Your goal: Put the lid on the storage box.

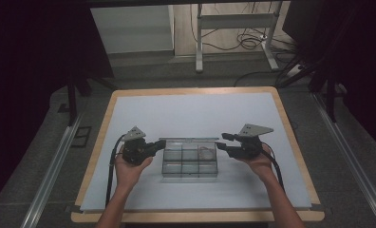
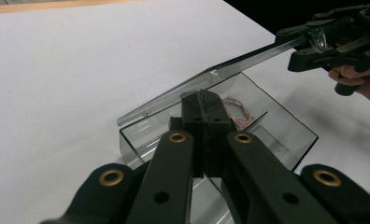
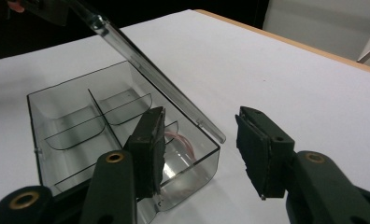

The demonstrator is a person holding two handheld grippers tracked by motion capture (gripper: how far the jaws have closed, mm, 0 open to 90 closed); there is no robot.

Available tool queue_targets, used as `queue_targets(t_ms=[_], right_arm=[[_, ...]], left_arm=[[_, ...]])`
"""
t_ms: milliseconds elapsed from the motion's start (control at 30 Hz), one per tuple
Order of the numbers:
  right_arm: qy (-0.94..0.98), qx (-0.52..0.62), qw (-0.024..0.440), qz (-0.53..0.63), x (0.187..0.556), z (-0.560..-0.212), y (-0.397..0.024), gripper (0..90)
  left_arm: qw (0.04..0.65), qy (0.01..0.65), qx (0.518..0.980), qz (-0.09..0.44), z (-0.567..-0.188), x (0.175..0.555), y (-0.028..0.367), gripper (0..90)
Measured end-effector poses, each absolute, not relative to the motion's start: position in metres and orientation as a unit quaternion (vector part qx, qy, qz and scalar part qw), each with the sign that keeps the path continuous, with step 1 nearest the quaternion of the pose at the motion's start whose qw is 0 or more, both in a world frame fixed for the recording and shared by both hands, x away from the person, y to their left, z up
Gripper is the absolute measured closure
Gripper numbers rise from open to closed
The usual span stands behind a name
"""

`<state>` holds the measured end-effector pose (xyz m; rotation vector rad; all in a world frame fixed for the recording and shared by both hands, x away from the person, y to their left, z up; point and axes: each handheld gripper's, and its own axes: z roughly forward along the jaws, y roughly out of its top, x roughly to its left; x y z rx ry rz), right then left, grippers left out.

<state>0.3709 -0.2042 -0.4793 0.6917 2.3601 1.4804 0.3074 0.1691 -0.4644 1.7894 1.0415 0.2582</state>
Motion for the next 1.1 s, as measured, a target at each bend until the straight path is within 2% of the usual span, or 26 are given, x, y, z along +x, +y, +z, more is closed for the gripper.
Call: queue_targets(t_ms=[800,1100], right_arm=[[0.809,0.305,0.129,0.486,0.354,-0.486,-0.220,46.4],[0.804,0.325,0.146,0.476,0.342,-0.489,-0.231,44.8]], left_arm=[[0.506,0.427,0.742,0.104,-0.466,0.303,0.167,90.0],[0.505,0.427,0.742,0.106,-0.466,0.303,0.166,90.0]])
